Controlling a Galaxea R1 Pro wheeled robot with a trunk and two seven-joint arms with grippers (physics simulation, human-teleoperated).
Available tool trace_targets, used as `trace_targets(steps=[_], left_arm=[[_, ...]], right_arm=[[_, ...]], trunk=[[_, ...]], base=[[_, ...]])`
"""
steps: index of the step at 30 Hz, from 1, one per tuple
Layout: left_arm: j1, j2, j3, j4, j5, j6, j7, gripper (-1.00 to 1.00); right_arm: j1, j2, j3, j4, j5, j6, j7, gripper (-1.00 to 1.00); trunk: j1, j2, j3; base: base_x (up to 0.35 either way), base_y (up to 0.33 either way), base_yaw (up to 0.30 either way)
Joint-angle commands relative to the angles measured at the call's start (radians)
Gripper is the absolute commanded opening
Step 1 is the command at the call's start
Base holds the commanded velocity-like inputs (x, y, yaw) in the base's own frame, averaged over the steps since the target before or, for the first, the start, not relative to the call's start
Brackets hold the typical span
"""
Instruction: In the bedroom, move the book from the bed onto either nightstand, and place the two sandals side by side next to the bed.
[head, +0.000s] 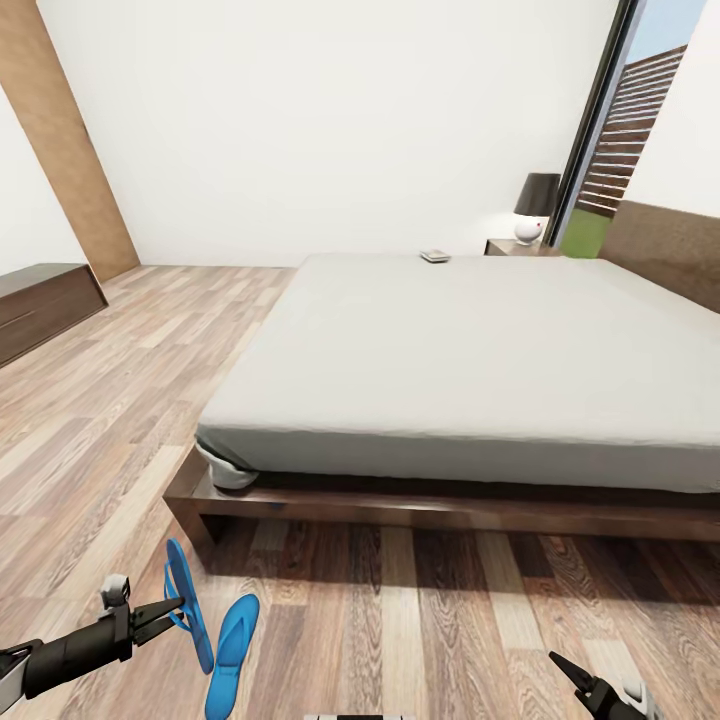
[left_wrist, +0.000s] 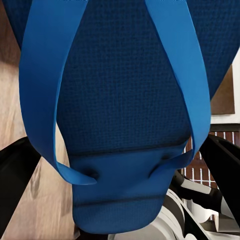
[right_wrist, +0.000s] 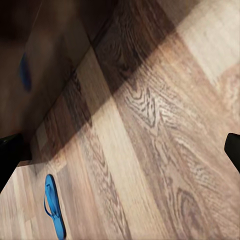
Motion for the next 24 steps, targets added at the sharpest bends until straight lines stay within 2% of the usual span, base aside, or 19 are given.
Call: trace_targets(steps=[1, 16, 17, 18, 24], left_arm=[[0.000, 0.000, -0.006, 0.000, 0.006, 0.011, -0.003, -1.00], [0.000, 0.001, -0.006, 0.000, 0.005, 0.010, 0.008, -1.00], [0.000, -0.005, -0.006, 0.000, 0.005, 0.011, 0.067, -1.00], [0.000, -0.011, -0.006, 0.000, 0.004, 0.011, 0.099, -1.00], [0.000, -0.029, -0.006, -0.001, 0.005, 0.010, 0.185, -1.00]], right_arm=[[-0.001, 0.000, 0.007, 0.003, -0.010, 0.010, 0.006, 1.00], [-0.001, 0.001, 0.006, 0.003, -0.010, 0.015, 0.006, 1.00], [-0.001, 0.001, 0.006, 0.003, -0.010, 0.016, 0.006, 1.00], [-0.001, 0.001, 0.006, 0.003, -0.011, 0.014, 0.006, 1.00], [-0.001, 0.001, 0.006, 0.003, -0.011, 0.012, 0.007, 1.00]], trunk=[[0.000, 0.000, -0.001], [0.000, 0.000, -0.001], [0.000, 0.000, -0.001], [0.000, 0.000, -0.001], [0.000, 0.000, -0.001]], base=[[0.000, -0.003, 0.000], [0.000, 0.000, 0.000], [0.000, 0.000, 0.000], [0.000, 0.000, 0.000], [0.000, 0.000, 0.000]])
